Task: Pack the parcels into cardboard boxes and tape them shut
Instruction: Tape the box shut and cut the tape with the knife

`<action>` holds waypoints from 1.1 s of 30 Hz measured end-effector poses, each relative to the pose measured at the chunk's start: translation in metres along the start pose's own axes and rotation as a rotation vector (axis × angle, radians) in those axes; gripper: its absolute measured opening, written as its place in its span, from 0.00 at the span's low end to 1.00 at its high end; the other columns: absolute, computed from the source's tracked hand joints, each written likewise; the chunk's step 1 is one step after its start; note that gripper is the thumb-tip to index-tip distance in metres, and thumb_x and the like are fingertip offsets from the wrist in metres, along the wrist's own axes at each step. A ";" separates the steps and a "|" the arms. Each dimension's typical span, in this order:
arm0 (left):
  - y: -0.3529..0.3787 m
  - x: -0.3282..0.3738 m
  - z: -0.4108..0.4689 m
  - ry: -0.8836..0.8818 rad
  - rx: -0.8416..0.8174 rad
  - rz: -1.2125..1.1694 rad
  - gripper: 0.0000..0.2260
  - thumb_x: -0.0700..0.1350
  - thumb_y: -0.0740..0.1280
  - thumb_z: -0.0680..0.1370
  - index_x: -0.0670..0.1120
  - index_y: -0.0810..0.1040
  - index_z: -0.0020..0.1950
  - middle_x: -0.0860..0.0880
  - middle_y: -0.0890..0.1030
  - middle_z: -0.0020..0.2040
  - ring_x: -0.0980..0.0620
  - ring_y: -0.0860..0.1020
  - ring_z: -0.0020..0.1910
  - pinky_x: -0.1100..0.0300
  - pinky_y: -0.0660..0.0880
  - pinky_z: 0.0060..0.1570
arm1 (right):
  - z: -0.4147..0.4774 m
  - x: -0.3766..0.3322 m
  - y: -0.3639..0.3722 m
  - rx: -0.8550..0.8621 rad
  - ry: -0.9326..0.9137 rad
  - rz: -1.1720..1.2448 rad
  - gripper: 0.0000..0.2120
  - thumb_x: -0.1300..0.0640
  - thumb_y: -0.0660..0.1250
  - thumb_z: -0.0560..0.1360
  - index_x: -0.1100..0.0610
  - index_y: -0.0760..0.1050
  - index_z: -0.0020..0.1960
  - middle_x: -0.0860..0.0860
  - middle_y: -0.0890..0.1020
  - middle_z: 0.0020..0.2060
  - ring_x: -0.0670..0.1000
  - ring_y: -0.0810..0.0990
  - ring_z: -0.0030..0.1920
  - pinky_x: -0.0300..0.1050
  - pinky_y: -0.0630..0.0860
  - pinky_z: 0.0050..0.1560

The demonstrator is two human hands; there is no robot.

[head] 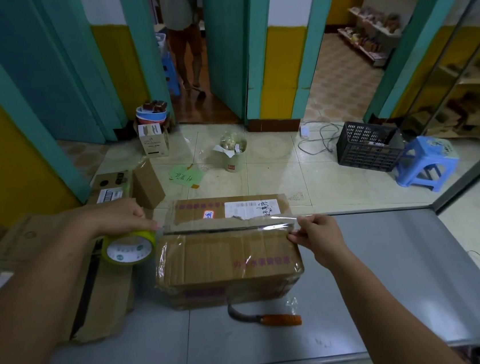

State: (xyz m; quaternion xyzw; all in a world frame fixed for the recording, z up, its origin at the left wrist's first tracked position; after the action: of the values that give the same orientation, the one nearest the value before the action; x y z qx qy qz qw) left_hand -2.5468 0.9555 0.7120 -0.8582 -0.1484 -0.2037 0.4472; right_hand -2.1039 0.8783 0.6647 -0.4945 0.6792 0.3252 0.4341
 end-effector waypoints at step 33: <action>0.039 -0.035 0.014 -0.006 0.106 -0.299 0.27 0.70 0.80 0.65 0.47 0.78 0.37 0.47 0.70 0.34 0.51 0.71 0.34 0.58 0.64 0.38 | 0.023 0.101 0.005 -0.401 0.545 0.013 0.48 0.26 0.75 0.67 0.60 0.75 0.73 0.66 0.75 0.70 0.63 0.73 0.74 0.53 0.66 0.76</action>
State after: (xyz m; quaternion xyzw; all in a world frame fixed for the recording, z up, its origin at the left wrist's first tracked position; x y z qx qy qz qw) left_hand -2.5576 0.9427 0.6604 -0.8023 -0.2863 -0.2572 0.4563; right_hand -2.1163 0.8605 0.5635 -0.6346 0.6958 0.3109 0.1283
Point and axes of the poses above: each hand's wrist, its own z-axis towards the middle knuckle, its own y-axis out of the palm, x = y × z, the point moved 6 cm from there along z, towards the middle knuckle
